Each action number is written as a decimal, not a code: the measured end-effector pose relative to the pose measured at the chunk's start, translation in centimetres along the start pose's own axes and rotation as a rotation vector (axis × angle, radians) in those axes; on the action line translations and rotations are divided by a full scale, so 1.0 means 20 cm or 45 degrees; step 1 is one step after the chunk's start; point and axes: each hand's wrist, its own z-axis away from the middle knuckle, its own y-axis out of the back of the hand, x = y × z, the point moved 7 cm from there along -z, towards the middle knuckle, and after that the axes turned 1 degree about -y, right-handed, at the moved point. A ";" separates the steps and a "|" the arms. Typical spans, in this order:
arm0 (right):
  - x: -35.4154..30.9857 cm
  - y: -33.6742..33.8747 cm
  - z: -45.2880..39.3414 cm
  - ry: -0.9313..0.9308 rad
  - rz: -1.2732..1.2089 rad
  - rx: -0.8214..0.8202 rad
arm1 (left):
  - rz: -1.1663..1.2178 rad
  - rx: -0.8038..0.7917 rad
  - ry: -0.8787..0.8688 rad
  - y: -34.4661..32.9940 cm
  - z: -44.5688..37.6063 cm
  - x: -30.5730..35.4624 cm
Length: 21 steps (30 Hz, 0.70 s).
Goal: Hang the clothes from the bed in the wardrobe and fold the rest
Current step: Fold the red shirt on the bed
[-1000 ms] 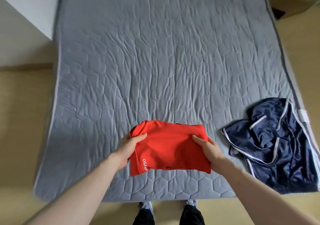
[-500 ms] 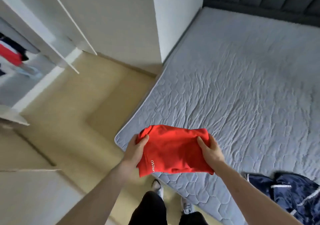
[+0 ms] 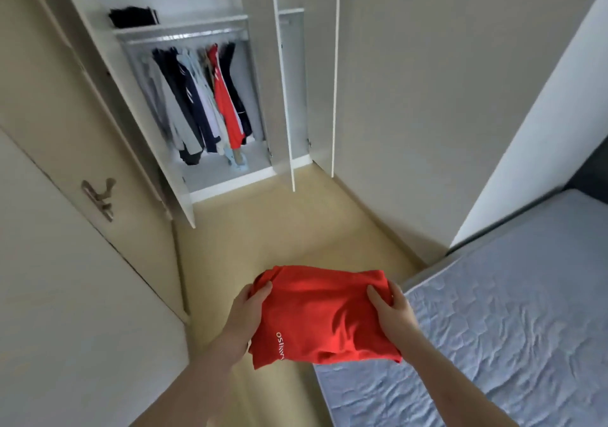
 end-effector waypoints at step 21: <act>-2.03 -1.36 -1.36 0.293 -0.263 -0.301 | 0.174 0.185 -0.194 1.02 -1.68 1.66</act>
